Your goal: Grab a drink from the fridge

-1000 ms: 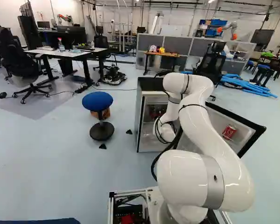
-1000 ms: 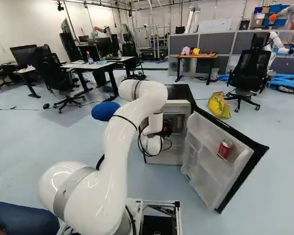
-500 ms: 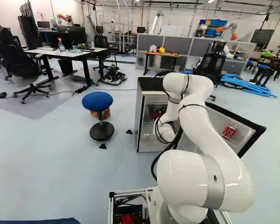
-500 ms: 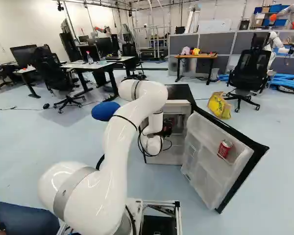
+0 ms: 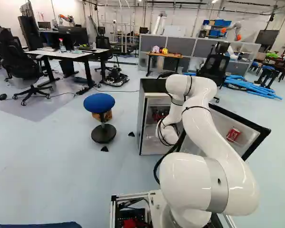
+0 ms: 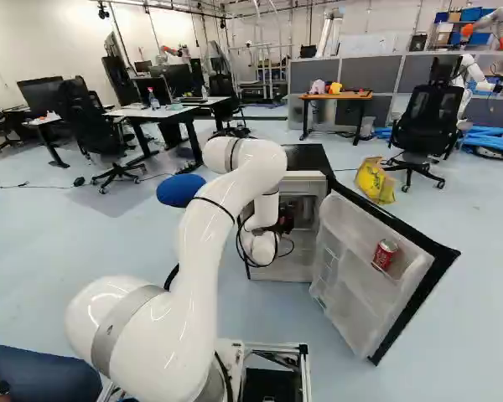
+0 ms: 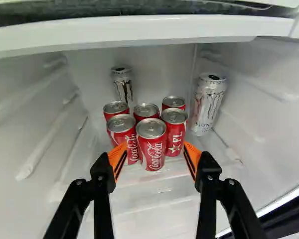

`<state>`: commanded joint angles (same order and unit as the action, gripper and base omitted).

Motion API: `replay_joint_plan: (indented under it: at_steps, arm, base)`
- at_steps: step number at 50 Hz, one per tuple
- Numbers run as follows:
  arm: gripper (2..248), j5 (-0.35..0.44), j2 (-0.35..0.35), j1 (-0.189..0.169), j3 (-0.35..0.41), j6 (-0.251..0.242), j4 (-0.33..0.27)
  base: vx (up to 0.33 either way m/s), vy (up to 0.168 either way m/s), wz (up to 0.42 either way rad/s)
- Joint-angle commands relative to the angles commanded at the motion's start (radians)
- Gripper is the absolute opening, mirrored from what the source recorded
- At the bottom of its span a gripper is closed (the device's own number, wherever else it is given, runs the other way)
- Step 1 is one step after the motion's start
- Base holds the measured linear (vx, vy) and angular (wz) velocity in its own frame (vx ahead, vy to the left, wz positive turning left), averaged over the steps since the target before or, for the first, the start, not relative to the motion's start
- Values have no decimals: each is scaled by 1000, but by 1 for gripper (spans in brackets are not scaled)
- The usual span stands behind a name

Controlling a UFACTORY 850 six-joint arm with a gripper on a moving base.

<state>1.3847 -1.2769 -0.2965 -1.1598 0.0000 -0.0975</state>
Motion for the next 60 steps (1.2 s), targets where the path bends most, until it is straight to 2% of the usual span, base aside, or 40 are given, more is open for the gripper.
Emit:
replay_joint_plan:
  at_steps: [34, 60]
  arm:
    - [168, -48, -23, 1, -46, 0, 0]
    - [168, -50, -47, -7, -90, 0, 0]
  base:
    - [0, 0, 0]
    - [0, 0, 0]
